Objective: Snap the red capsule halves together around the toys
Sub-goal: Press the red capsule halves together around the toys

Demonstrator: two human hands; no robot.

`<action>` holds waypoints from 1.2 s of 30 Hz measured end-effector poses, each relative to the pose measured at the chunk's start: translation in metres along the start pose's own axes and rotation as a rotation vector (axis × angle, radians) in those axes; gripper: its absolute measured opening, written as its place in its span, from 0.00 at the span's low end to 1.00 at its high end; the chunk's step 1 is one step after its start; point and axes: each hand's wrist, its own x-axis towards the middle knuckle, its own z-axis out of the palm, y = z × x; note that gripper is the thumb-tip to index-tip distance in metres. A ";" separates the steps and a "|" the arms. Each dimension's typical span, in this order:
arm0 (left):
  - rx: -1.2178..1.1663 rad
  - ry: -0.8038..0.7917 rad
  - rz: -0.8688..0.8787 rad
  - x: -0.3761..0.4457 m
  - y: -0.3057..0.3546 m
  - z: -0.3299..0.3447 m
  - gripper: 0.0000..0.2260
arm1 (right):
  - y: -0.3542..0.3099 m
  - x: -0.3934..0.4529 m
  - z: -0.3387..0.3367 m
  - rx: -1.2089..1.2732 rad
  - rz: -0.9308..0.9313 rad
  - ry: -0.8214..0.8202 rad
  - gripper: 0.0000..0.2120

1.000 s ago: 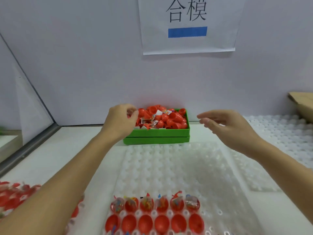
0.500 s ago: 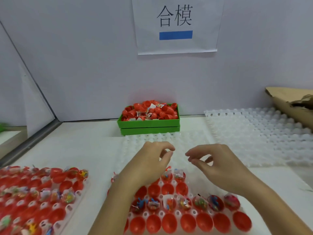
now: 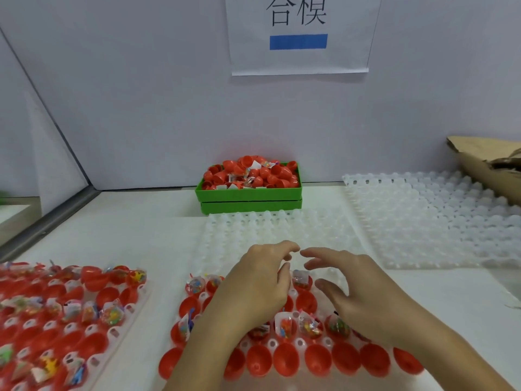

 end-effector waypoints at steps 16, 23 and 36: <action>-0.002 0.122 0.034 0.002 -0.005 -0.002 0.14 | -0.001 0.015 0.008 -0.049 -0.050 0.013 0.24; -0.144 0.112 0.035 0.001 0.002 -0.003 0.14 | -0.005 0.010 -0.009 0.160 -0.082 0.244 0.24; -0.500 0.062 0.027 0.001 0.009 -0.002 0.14 | -0.009 0.005 -0.010 0.469 -0.024 0.301 0.22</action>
